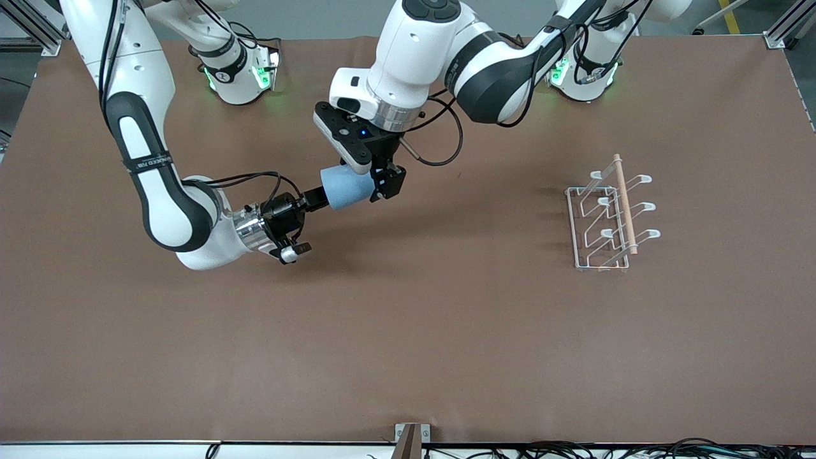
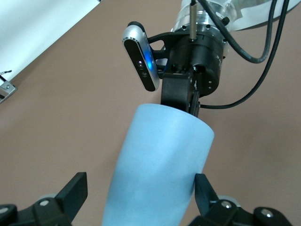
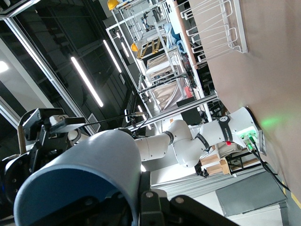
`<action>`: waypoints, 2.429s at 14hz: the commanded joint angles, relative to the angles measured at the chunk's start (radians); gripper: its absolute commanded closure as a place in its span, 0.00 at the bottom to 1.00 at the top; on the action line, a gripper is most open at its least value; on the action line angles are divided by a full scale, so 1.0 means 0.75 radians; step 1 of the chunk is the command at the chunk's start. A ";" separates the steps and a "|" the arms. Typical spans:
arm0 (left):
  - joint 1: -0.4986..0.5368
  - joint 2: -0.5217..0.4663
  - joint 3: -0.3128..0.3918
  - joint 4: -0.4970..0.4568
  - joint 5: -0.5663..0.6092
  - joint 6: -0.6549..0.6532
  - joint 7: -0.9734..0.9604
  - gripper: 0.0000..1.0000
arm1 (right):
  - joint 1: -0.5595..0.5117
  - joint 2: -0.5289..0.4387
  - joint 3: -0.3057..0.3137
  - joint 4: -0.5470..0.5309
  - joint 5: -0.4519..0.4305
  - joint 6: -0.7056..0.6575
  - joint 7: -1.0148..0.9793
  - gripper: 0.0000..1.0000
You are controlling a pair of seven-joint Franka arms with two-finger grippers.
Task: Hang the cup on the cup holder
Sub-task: 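Grasp the cup with the left gripper and open the right gripper, then carry the cup with the left gripper while the right gripper withdraws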
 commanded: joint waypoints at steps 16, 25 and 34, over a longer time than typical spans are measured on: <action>-0.041 0.114 0.021 0.035 0.152 0.065 0.089 0.57 | 0.002 -0.003 -0.005 -0.007 0.019 -0.017 0.009 0.82; 0.059 0.040 0.019 0.035 0.153 -0.266 0.221 0.63 | -0.053 -0.028 -0.084 -0.015 -0.195 0.003 0.005 0.00; 0.213 0.048 0.021 0.027 0.398 -0.730 0.584 0.62 | -0.055 -0.355 -0.360 -0.026 -1.038 0.291 0.009 0.00</action>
